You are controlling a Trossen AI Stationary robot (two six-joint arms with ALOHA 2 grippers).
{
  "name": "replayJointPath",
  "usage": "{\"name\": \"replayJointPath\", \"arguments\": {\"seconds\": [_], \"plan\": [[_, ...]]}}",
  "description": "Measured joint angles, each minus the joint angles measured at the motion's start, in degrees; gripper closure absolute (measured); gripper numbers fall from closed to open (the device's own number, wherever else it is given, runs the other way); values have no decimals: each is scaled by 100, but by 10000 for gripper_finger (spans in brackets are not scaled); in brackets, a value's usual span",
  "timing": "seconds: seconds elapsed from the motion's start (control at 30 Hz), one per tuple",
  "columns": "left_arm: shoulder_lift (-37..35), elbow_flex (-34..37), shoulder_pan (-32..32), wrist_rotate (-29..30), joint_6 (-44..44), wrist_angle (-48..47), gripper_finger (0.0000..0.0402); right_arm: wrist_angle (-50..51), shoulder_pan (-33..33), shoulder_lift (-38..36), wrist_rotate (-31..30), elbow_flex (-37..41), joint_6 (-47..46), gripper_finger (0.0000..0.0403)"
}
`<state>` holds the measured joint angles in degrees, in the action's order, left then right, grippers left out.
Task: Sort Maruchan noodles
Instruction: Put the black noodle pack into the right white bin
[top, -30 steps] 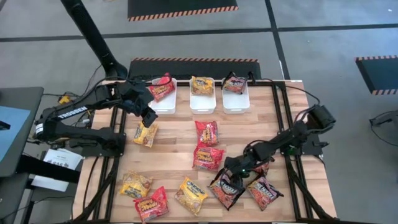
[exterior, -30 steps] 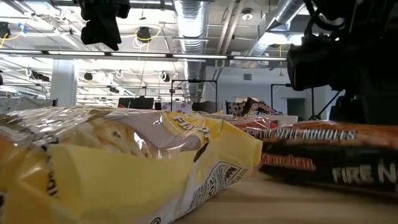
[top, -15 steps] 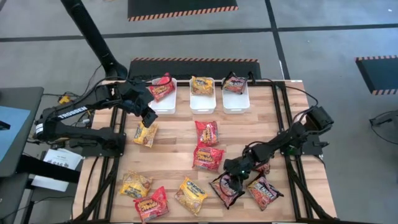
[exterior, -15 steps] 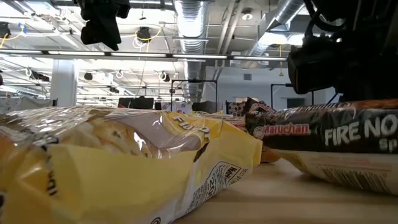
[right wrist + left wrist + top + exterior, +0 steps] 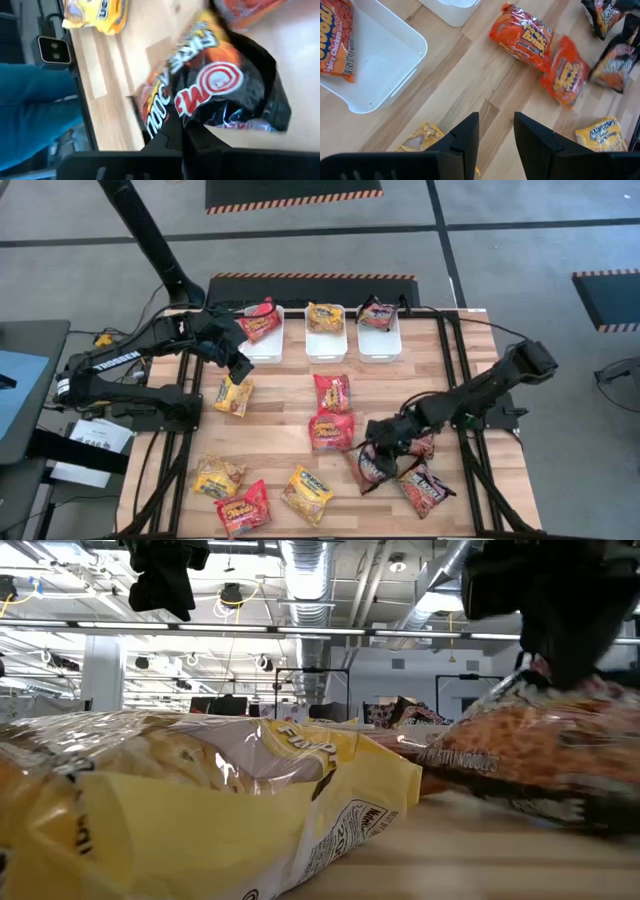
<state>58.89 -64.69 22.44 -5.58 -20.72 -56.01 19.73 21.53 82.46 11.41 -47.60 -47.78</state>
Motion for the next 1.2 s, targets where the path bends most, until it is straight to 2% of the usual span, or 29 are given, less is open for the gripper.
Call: {"name": "replayJointPath", "arguments": {"seconds": [0.37,0.6,0.77,0.9,1.2], "plan": [[0,0,-1,94,-13,4,294,2102,-733,-1389,-759,-699,1212,400],[0,0,0,389,-112,24,294,3357,-1552,-1785,-1394,-1293,2433,399],[-1,0,0,479,-118,23,294,3845,-2340,-1806,-1645,-1753,3446,399],[0,0,0,481,4,22,294,3867,-3029,-1702,-1855,-2058,4528,399],[0,0,0,726,271,22,294,3829,-4573,-1052,-2290,-2751,7100,398]]}}
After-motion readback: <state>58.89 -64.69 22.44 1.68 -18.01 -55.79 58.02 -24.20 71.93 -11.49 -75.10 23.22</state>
